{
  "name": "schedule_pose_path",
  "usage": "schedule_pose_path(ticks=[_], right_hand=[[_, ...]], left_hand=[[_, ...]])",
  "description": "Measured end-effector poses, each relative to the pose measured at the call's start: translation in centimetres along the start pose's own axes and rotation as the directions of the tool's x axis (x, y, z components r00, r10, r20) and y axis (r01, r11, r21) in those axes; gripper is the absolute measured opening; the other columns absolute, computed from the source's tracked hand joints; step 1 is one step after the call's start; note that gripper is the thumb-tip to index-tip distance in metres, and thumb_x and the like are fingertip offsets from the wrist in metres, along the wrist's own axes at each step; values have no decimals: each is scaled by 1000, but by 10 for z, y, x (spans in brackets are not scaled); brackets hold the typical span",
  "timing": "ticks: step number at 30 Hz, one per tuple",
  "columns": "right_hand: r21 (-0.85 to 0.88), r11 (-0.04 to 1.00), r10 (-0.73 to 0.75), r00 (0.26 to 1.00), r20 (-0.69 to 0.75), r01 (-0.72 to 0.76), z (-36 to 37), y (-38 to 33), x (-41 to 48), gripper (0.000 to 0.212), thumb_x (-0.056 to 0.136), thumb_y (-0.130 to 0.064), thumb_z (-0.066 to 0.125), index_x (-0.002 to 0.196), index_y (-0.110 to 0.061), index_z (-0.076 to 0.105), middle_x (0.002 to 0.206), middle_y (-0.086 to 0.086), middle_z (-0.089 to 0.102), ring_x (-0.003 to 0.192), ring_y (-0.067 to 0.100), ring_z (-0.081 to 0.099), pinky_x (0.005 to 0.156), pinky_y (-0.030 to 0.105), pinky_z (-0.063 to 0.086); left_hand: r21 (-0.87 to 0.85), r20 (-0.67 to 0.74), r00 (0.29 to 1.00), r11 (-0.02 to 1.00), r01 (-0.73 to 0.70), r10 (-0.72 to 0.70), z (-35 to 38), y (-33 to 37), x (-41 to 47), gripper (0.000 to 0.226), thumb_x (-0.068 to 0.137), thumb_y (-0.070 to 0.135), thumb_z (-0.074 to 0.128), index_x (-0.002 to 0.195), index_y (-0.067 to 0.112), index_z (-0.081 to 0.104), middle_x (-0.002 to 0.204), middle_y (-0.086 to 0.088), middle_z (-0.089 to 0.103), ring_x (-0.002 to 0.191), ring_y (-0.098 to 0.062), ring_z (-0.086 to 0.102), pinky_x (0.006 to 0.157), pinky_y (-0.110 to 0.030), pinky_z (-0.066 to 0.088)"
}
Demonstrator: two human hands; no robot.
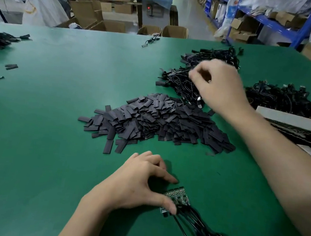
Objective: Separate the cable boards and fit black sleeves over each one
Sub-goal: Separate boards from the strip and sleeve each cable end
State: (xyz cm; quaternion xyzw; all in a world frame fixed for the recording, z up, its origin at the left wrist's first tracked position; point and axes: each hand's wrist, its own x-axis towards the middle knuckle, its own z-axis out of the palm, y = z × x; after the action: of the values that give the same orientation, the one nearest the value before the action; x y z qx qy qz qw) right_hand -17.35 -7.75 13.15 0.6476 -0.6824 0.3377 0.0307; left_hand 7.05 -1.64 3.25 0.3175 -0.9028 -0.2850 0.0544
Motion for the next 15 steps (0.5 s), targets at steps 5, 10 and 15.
schedule_pose_path(ticks=[5,10,15], right_hand=[[191,962,119,930,347,-194,23,17,-128,26,98,-40,64,75,-29,72,68,-13,68,59,5,56,54,17,38],[236,940,104,868,485,-245,24,22,-177,40,75,-74,53,78,-38,70,86,-17,63,80,6,57,72,24,48],[301,917,103,884,457,-263,24,24,-188,24,76,-62,70,80,-39,70,88,-14,63,89,5,58,80,24,47]], left_hand=[[71,73,997,997,-44,39,-1,-4,-3,78,56,76,81,126,52,59,110,27,39,110,2,32,102,-21,28],[6,-6,998,998,-66,66,6,3,1,58,67,62,86,118,42,69,112,22,51,111,-3,46,103,-31,39],[-285,-86,996,957,-60,37,11,10,2,46,72,31,93,114,28,75,110,14,66,106,-15,64,94,-28,50]])
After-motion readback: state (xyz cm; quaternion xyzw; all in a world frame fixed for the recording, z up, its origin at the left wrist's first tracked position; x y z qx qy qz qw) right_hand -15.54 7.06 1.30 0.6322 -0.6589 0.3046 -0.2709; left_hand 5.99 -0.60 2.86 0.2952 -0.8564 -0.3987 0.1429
